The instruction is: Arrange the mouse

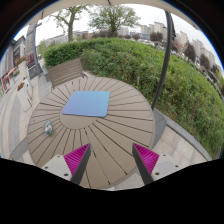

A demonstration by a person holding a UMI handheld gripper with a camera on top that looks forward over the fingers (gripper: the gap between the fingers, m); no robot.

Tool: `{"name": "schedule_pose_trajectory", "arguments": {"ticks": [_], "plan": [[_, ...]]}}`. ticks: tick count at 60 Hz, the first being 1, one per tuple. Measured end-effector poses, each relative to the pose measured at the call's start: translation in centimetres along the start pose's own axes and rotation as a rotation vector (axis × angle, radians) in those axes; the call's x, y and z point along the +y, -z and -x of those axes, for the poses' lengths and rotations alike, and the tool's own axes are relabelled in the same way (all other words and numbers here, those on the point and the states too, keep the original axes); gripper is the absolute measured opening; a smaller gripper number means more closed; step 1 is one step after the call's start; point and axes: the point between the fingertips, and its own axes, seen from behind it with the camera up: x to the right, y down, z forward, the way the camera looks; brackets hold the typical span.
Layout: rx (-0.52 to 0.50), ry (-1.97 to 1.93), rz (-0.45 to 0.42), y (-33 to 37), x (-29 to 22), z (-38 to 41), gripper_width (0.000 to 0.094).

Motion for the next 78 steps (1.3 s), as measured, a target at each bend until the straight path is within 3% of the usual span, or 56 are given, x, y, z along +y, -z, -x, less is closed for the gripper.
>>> {"name": "schedule_pose_trajectory", "arguments": {"ticks": [30, 45, 60, 78], "plan": [[-0.108, 0.074, -0.018, -0.6, 2.4, 20.2, 0.0862], [-0.133, 0.093, -0.074, -2.4, 3.4, 29.2, 0.0854], [-0.093, 0.050, -0.146, -8.1, 1.9, 31.6, 0.0858], [-0.037, 0.034, -0.140, -16.6, 0.2, 31.2, 0.0860]]}}
